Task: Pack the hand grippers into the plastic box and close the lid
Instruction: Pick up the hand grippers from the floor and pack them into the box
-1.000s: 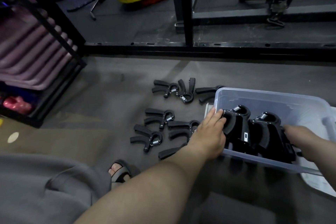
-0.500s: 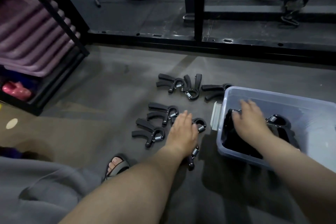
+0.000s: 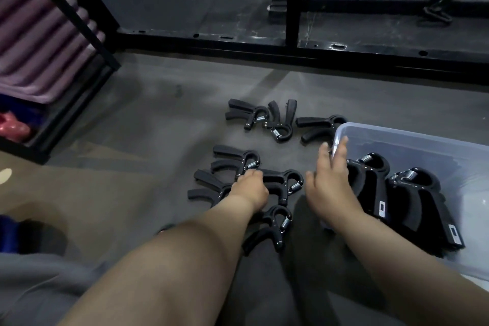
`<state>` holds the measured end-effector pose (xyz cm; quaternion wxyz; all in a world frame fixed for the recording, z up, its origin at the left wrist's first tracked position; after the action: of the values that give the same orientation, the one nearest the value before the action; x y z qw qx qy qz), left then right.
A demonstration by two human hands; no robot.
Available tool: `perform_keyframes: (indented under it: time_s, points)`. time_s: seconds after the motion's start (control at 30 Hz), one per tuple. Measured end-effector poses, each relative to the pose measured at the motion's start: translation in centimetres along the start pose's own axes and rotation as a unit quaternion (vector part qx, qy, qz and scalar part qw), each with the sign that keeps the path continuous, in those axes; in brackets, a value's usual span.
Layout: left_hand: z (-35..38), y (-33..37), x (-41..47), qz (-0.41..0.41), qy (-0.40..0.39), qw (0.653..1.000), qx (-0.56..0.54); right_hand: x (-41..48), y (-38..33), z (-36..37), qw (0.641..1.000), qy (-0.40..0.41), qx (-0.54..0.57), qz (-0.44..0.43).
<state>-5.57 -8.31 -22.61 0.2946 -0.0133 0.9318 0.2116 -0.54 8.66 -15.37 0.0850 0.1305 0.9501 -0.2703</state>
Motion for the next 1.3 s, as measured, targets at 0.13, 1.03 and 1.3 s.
perform_keyframes:
  time_s: [0.13, 1.03, 1.3]
  points:
    - [0.9, -0.1, 1.3, 0.044, 0.004, 0.998, 0.034, -0.1, -0.3, 0.5, 0.999, 0.015, -0.028, 0.013]
    - [-1.9, 2.1, -0.8, -0.117, -0.063, 0.915, -0.380, -0.3, -0.1, 0.1, 1.000, 0.002, -0.009, 0.015]
    - [-4.8, 6.1, -5.4, -0.063, -0.043, 0.807, -0.585, -0.7, 1.3, -0.8, 0.996, -0.085, 0.025, -0.010]
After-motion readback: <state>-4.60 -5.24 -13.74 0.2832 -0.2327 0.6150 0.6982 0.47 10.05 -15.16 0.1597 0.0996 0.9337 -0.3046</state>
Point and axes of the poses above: each hand's wrist, its own x-axis towards the middle knuckle, its own z-axis out of the palm, y = z × x, the point moved 2 cm from there along x, towards the middle knuckle, and after that the axes turned 8 degrees about -x, right-handed, at the moved point
